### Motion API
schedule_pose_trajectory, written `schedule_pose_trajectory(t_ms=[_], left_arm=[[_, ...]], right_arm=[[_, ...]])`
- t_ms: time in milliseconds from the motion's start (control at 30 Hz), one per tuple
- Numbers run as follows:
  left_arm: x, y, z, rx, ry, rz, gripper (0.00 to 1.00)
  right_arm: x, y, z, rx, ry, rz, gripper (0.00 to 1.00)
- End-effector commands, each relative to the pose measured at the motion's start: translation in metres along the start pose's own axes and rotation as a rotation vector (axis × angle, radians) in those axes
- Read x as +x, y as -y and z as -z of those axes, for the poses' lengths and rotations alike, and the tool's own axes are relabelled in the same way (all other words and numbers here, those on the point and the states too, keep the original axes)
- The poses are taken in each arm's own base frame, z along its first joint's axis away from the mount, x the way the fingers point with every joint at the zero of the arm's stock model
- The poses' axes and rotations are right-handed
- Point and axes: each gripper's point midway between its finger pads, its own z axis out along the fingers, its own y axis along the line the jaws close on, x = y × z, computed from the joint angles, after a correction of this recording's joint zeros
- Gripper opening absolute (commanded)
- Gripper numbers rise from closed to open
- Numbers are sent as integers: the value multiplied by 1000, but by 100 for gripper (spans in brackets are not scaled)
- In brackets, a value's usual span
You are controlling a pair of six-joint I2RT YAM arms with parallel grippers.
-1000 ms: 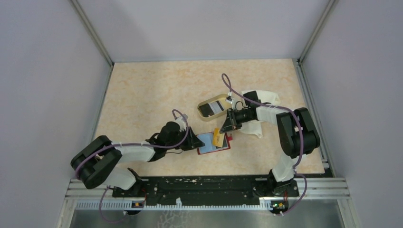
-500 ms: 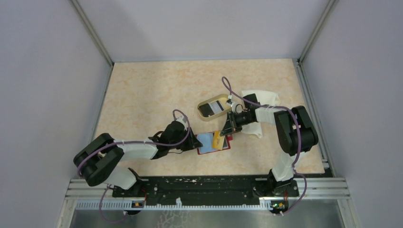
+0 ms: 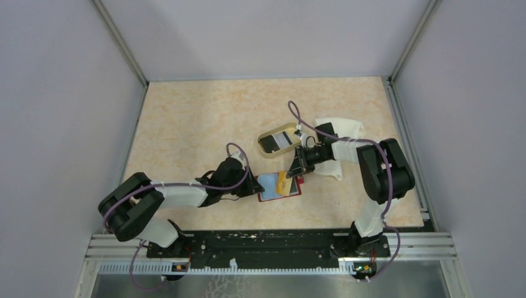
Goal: Put the credit cards into the card holder
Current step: Insert the credit card into the card holder.
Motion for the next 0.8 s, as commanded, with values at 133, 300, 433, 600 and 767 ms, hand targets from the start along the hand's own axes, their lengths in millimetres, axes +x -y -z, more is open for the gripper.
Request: schedule_pose_trajectory(t_ms=[133, 300, 433, 600, 767], left_arm=[[5, -16, -3, -66, -10, -12, 30], [2, -16, -5, -76, -5, -24, 29], [3, -14, -9, -72, -21, -45, 29], [3, -15, -14, -83, -32, -74, 28], [-2, -20, -14, -117, -17, -96, 28]], right_arm=[[0, -2, -11, 18, -16, 70, 0], [1, 1, -10, 46, -10, 59, 0], [2, -1, -15, 54, -15, 66, 0], [7, -1, -22, 65, -57, 58, 0], [9, 11, -19, 137, -69, 56, 5]])
